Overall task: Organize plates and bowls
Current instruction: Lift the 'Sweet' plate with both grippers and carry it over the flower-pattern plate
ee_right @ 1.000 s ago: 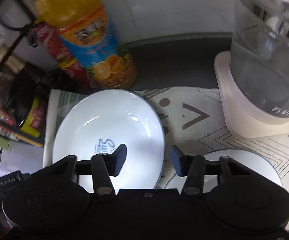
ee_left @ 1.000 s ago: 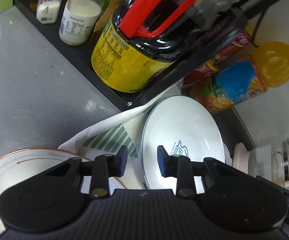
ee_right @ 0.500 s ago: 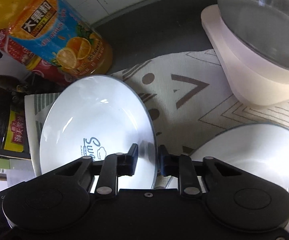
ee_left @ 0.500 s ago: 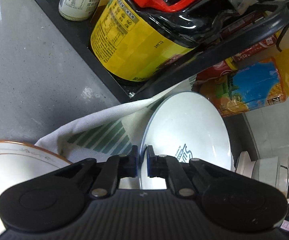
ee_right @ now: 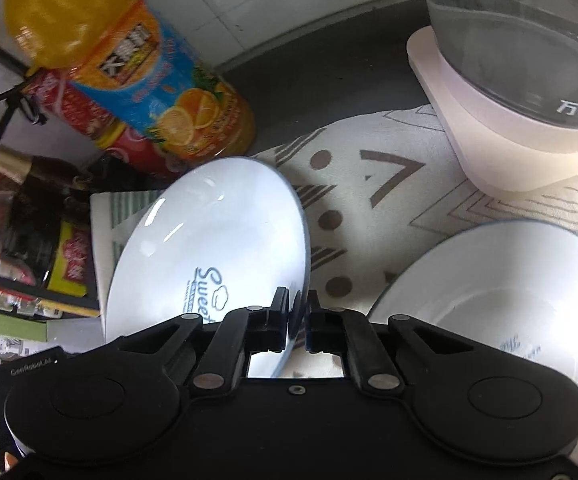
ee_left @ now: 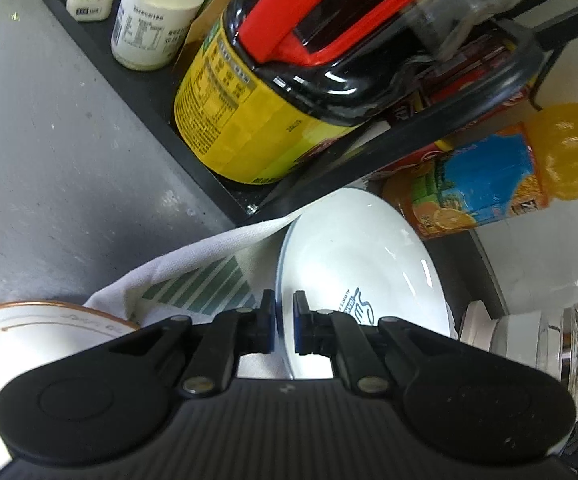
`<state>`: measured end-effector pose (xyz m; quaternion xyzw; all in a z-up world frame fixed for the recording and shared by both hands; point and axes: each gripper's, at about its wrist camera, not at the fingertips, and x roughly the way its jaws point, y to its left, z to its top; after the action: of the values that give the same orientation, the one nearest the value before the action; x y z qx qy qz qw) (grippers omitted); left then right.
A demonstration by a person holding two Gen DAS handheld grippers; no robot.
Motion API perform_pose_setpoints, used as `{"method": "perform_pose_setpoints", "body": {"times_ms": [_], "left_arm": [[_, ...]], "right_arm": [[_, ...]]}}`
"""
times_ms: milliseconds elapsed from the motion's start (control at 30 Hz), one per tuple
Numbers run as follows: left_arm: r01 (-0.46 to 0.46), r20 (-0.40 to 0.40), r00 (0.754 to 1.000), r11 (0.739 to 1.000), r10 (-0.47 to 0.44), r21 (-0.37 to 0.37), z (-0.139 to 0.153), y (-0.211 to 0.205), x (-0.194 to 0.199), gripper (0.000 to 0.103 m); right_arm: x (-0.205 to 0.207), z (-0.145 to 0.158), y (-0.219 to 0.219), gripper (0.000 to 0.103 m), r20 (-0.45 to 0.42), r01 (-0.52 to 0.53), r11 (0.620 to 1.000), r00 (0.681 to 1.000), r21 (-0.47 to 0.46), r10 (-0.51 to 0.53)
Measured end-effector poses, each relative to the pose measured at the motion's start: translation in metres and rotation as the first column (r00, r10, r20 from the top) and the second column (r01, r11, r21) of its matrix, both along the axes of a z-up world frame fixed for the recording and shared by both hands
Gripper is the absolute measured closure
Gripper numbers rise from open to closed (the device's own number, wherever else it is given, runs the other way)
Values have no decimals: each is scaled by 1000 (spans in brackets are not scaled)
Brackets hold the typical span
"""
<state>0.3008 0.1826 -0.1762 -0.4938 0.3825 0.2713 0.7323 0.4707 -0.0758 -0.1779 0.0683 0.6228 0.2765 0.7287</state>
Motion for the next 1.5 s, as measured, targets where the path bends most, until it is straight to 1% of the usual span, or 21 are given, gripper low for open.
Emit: {"method": "perform_pose_setpoints", "body": {"times_ms": [200,467,700,833,1000,1167,1500], "left_arm": [[25,6,1000,1000,-25,12,11,-2,-10,97],[33,18,999,999,-32,-10,13,-5,-28,99],[53,33,998,999,-54,8,25,-7,-51,99],[70,37,997,997,-71,27,33,-10,-68,99],[82,47,995,996,-84,39,41,-13,-90,99],[93,60,994,994,-96,52,49,-16,-113,99],[96,65,993,994,-100,55,52,-24,-162,99]], "right_arm": [[-14,13,-1,95,22,0,1000,1000,5,-1],[-37,27,-8,94,53,13,1000,999,-1,-13],[-60,44,-14,94,86,17,1000,996,14,-18],[-74,51,-19,93,75,41,999,996,29,-43],[-101,64,-22,93,118,25,1000,993,12,-26],[-121,70,-30,93,122,29,999,992,30,-33],[-167,81,-35,93,155,3,1000,988,20,-7]]}}
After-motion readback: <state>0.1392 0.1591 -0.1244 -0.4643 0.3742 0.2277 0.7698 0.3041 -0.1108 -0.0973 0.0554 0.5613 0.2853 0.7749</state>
